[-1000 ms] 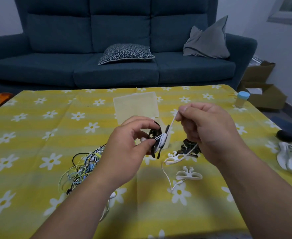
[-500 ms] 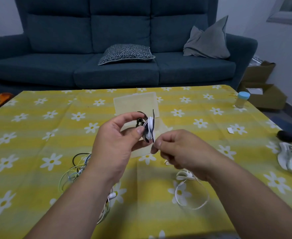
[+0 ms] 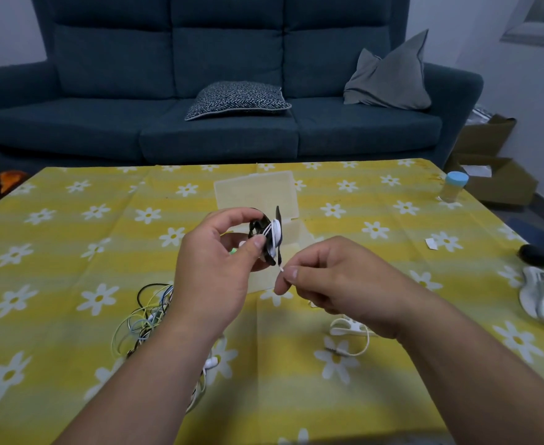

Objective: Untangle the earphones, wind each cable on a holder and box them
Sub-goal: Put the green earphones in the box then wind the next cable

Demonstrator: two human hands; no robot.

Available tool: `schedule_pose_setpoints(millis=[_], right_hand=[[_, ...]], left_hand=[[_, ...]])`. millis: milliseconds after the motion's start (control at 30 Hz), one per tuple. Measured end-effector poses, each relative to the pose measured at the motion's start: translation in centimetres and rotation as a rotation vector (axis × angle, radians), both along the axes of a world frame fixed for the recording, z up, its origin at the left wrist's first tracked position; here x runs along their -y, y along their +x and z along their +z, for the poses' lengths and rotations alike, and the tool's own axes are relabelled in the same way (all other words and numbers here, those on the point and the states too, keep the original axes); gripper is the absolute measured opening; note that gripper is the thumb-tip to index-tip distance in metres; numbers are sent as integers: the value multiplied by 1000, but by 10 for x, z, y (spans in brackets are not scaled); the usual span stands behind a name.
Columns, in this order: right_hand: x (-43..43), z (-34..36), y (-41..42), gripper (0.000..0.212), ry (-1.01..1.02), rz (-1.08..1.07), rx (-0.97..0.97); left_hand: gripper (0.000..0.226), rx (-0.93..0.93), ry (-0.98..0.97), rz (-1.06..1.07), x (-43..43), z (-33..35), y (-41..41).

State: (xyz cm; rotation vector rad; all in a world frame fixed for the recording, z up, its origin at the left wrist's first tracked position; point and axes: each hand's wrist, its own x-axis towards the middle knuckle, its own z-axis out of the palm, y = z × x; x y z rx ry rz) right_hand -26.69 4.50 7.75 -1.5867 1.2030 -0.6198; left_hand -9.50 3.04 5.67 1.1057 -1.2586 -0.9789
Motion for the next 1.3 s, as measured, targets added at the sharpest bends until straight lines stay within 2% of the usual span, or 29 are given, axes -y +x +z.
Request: schedule_pose_setpoints(millis=[233,333,433,533,633,700,833,967,1067,1200,1300], right_hand=[[-3,5,1,26,-21,63,-4],[-1,8,1,25,-98,-23,68],[3,11,-4,26,-108,-177,230],[7,10,-9,28,-123,-271,263],[11,4,-13,31,-211,-362,167],[14,-1,-16,31,-258,-434,116],[18,-7,-19,32,-205,-504,110],[19,-17,-13,39,-27,-409,92],[13,-21,-4,35,61,-230,64],[5,-19,5,34,106,-79,79],[2,-13,7,33,102,-16,95]], left_hand=[[27,4,6,23,0,-3,-2],[30,148,-63,-8,1,-3,0],[35,332,-137,-86,0,-4,1],[37,360,-128,-191,-3,-4,-1],[35,296,-63,-294,-5,-4,-5],[34,181,-9,-339,-6,-3,-7],[31,-19,82,-418,-9,2,-7],[33,-194,143,-395,-9,1,-8],[27,-283,145,-252,-4,1,-6],[23,-228,107,-37,3,-3,-1],[24,-154,97,20,4,-5,1]])
